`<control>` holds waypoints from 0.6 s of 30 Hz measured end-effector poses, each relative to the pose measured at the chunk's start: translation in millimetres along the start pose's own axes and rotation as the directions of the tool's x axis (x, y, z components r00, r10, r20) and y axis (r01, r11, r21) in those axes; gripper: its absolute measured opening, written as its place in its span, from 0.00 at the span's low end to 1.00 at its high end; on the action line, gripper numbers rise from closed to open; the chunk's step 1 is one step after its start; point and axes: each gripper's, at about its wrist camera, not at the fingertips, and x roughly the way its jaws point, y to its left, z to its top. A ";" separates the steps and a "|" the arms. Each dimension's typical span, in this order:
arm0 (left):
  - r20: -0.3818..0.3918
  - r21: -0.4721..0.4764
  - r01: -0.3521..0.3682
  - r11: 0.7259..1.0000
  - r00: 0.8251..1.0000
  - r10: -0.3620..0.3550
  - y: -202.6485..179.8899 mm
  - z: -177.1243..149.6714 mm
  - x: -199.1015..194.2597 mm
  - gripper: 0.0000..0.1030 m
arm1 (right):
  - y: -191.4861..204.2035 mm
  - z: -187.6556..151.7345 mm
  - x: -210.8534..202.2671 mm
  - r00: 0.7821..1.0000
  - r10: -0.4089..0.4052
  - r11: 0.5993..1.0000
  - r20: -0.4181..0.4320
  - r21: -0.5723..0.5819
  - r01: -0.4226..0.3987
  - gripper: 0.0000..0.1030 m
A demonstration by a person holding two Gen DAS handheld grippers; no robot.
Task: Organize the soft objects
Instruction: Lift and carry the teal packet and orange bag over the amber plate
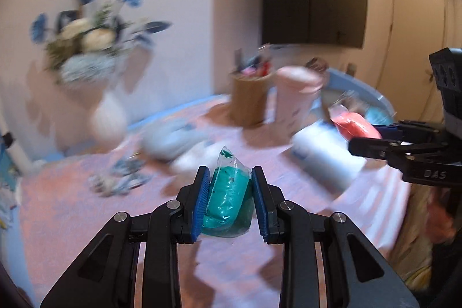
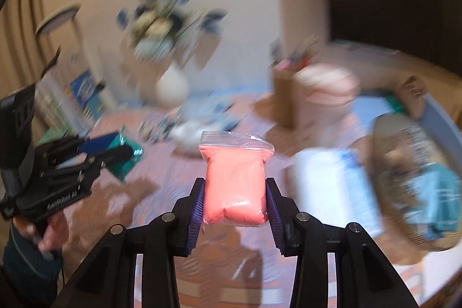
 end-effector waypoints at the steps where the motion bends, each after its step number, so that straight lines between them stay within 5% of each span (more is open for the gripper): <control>1: 0.011 0.000 0.014 1.000 1.000 -0.014 -9.8 6.3 1.3 0.26 | -8.0 4.4 -5.4 1.000 -0.017 1.000 0.012 0.014 0.017 0.38; 7: 0.063 0.026 0.181 0.983 0.981 -0.182 -88.6 68.4 20.7 0.26 | -92.2 30.9 -50.7 0.979 -0.184 0.972 0.086 0.166 0.169 0.38; 11: 0.053 0.053 0.249 0.967 0.966 -0.252 -139.3 110.5 53.0 0.26 | -160.4 39.2 -65.8 0.934 -0.354 0.885 0.044 0.340 0.319 0.39; 18: -0.052 0.034 0.311 0.950 0.949 -0.309 -201.3 113.5 126.8 0.26 | -236.9 30.4 -58.5 0.920 -0.386 0.807 -0.059 0.463 0.368 0.39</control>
